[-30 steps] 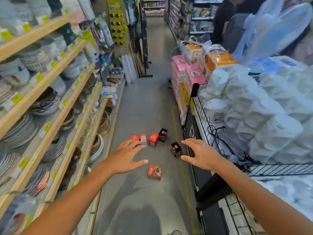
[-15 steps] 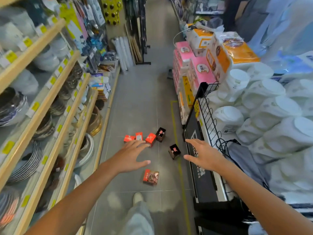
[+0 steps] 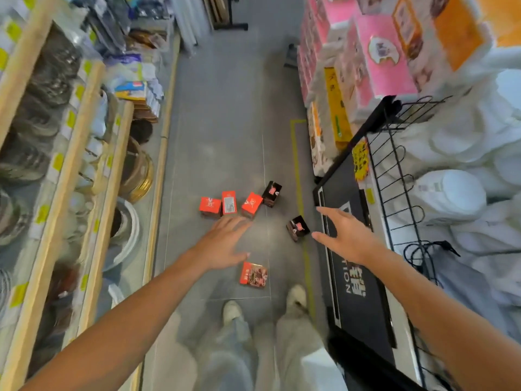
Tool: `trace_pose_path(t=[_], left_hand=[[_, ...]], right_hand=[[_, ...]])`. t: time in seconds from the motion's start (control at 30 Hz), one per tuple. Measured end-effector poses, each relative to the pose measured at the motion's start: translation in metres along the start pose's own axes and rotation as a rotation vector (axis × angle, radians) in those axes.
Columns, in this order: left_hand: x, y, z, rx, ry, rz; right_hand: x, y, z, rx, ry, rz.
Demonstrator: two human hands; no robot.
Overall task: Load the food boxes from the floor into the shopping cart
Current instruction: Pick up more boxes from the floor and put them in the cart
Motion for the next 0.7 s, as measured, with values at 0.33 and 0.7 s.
trace_pose_path(t=[0.33, 0.7], left_hand=[[-0.074, -0.185, -0.122, -0.154, 0.146, 0.005], [-0.13, -0.468, -0.161, -0.361, 0.777, 0.598]], right_hand=[[0.118, -0.114, -0.183, -0.113, -0.09, -0.047], [0.219, -0.287, -0.284, -0.176, -0.095, -0.146]])
Point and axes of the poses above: each hand's wrist, its own z-axis away from the middle knuckle, its own y-axis out of the back of the hand, x = y × z, the point moved 10 cm from there along -z, towards the middle knuckle, and after that the axes turned 10 degrees about -z, right-handed, at the moved point
